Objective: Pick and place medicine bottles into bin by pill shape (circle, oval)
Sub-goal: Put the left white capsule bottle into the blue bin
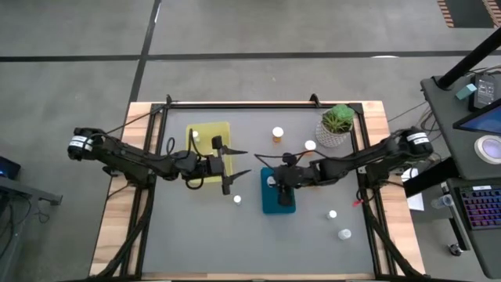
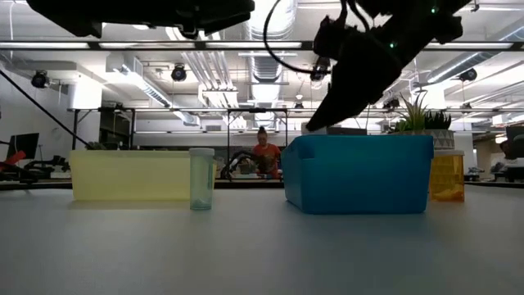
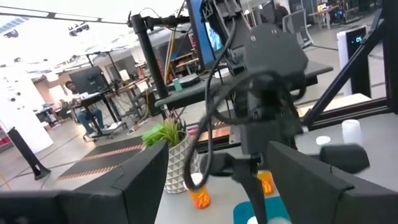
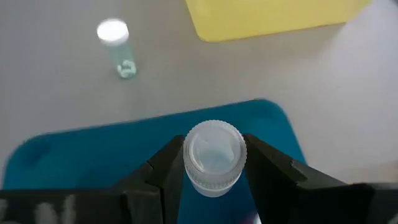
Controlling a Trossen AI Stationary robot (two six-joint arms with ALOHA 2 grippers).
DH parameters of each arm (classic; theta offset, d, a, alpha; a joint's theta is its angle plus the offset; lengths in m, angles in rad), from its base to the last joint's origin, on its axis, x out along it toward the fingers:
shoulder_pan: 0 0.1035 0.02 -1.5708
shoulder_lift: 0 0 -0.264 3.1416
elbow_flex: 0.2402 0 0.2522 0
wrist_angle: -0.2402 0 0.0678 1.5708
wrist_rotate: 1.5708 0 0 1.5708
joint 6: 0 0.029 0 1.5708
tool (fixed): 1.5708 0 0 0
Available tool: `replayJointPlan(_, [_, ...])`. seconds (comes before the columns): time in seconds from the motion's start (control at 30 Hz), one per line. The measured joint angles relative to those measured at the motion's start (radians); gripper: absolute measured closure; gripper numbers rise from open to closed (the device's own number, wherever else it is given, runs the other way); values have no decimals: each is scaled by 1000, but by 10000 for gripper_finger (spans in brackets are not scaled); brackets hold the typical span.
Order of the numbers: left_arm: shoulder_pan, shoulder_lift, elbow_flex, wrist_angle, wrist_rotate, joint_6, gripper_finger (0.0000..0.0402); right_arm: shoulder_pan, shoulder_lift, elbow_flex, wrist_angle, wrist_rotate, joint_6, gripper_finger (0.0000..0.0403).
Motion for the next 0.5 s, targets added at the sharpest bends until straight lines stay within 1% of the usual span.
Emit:
replayJointPlan(0.1, [0, 0, 0, 3, 0, 0, 145, 0, 29, 0, 37, 0, -12, 260])
replayJointPlan(0.27, [0, 0, 0, 4, 0, 0, 145, -2, 59, 0, 48, 1, -21, 260])
replayJointPlan(0.5, [0, 2, 0, 15, 0, 0, 145, -7, 76, 0, 61, 11, -25, 260])
